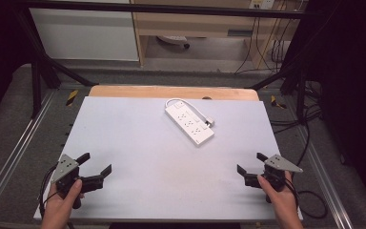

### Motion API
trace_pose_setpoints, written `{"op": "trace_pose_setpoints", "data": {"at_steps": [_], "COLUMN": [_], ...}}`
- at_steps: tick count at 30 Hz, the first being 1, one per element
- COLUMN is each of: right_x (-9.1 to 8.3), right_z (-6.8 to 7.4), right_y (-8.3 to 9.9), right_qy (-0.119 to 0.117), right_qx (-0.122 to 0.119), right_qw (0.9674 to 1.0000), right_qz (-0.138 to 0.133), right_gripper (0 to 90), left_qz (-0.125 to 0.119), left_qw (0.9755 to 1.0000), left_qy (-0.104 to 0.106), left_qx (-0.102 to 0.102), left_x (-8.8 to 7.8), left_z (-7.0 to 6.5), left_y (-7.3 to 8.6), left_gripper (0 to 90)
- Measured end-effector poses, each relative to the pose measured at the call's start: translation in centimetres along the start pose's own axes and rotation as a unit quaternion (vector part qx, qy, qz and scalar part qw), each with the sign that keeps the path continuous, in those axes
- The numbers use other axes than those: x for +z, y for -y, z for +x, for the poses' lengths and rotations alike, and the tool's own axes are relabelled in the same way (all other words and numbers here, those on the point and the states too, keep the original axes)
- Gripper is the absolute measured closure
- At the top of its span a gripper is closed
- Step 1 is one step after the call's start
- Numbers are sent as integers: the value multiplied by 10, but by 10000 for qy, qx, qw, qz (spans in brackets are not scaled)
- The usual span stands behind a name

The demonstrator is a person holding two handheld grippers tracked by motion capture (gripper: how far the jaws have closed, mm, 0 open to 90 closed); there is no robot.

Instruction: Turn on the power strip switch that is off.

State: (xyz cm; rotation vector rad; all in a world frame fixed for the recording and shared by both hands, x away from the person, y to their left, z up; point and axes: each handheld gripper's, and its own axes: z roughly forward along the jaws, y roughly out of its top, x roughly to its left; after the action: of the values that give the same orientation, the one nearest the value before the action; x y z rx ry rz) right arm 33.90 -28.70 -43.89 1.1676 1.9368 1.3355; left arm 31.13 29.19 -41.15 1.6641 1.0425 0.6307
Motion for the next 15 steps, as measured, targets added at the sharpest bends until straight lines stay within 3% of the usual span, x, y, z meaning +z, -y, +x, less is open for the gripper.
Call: {"op": "trace_pose_setpoints", "data": {"at_steps": [15], "right_x": [4], "right_z": [4], "right_y": [1], "right_qy": [-152], "right_qx": [-73], "right_qw": [9998], "right_qz": [93], "right_gripper": [35], "left_qz": [84], "left_qw": [9999], "left_qy": [49], "left_qx": [48], "left_x": [5], "left_z": [1], "left_y": [1], "left_gripper": [56]}}
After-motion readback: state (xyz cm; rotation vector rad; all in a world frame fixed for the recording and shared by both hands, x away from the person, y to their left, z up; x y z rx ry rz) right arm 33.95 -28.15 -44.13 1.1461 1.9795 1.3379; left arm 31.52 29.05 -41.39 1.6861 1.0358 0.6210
